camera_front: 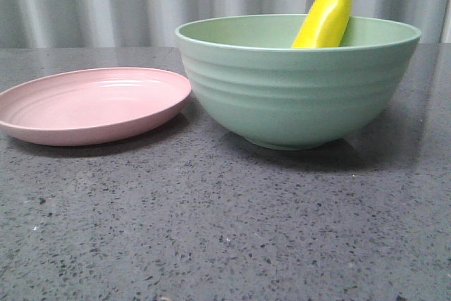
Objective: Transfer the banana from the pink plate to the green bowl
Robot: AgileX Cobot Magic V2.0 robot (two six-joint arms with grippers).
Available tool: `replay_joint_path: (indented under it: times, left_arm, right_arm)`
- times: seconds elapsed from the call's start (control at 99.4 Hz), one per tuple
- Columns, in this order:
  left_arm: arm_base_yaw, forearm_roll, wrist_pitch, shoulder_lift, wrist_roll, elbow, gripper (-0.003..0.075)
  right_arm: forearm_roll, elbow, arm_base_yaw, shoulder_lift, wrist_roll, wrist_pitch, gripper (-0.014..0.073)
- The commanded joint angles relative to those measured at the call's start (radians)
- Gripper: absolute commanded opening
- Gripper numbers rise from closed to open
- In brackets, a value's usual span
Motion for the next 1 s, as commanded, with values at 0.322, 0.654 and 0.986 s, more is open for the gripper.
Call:
replay_joint_path:
  times: [0.322, 0.654, 0.986]
  left_arm:
    - [-0.001, -0.01, -0.071, -0.028, -0.001, 0.01, -0.002]
    - [-0.001, -0.01, -0.071, -0.028, -0.001, 0.01, -0.002]
    - [-0.001, -0.01, -0.071, -0.028, -0.001, 0.01, -0.002]
  right_arm:
    - [-0.02, 0.027, -0.01, 0.005, -0.012, -0.13, -0.0064]
    - [-0.371, 0.154, -0.151, -0.058, 0.309, -0.293, -0.0064]
    - [-0.374, 0.294, -0.267, -0.187, 0.358, -0.312, -0.0064]
